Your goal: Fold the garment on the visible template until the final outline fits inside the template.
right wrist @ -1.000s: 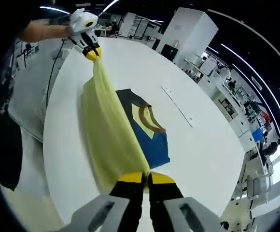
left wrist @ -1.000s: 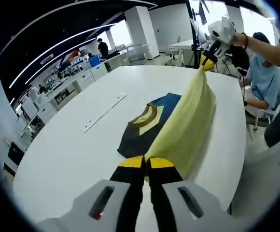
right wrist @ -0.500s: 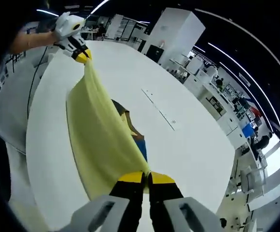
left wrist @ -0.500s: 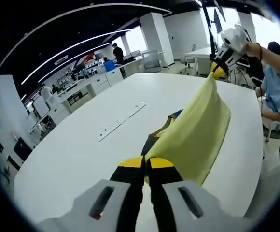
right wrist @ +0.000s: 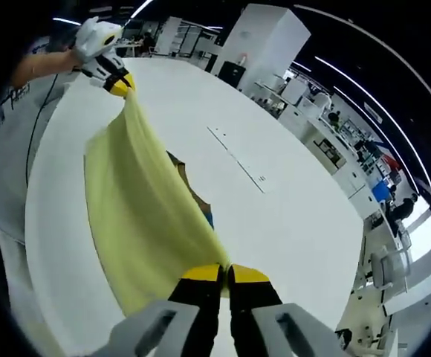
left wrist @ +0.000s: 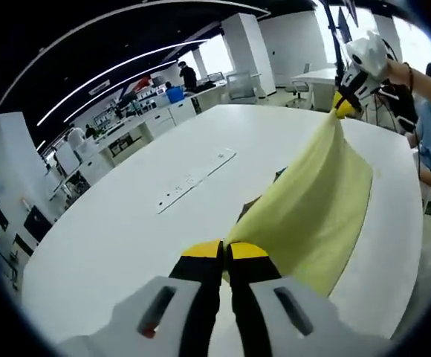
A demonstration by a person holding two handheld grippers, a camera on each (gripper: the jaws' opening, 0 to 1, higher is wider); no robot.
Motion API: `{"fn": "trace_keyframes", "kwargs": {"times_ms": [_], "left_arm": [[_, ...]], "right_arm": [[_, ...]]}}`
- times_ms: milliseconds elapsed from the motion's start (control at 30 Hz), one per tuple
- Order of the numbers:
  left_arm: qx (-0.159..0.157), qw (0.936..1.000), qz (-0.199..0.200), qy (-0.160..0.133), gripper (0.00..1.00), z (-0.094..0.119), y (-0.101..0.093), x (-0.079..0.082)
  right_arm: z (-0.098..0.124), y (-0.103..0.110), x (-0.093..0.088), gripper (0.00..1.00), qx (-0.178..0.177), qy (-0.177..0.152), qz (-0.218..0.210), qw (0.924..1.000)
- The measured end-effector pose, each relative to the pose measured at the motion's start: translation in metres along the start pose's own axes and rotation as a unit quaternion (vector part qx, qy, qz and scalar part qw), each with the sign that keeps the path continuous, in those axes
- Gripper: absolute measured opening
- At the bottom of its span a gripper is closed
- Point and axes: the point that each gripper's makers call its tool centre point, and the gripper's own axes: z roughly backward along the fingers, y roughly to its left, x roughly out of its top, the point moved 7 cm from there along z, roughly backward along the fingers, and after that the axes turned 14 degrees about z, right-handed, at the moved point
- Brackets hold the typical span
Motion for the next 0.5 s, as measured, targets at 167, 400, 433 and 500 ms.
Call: {"fn": "trace_keyframes", "kwargs": {"times_ms": [167, 400, 433, 500], "left_arm": [[-0.006, 0.9998, 0.013, 0.012, 0.00, -0.020, 0.005, -0.016], [-0.017, 0.9962, 0.083, 0.018, 0.00, -0.044, 0.012, -0.037], [-0.015, 0.9960, 0.085, 0.020, 0.00, -0.046, 0.014, -0.038], [-0.012, 0.9961, 0.081, 0.031, 0.00, -0.053, 0.015, -0.042]], "right_arm": [[-0.022, 0.002, -0.007, 0.00, 0.008, 0.009, -0.014, 0.9998], [-0.051, 0.006, -0.018, 0.00, 0.028, 0.030, -0.027, 0.9988], [-0.054, 0.008, -0.017, 0.00, 0.031, 0.029, -0.025, 0.9988], [-0.062, 0.009, -0.018, 0.00, 0.035, 0.031, -0.022, 0.9987]]}}
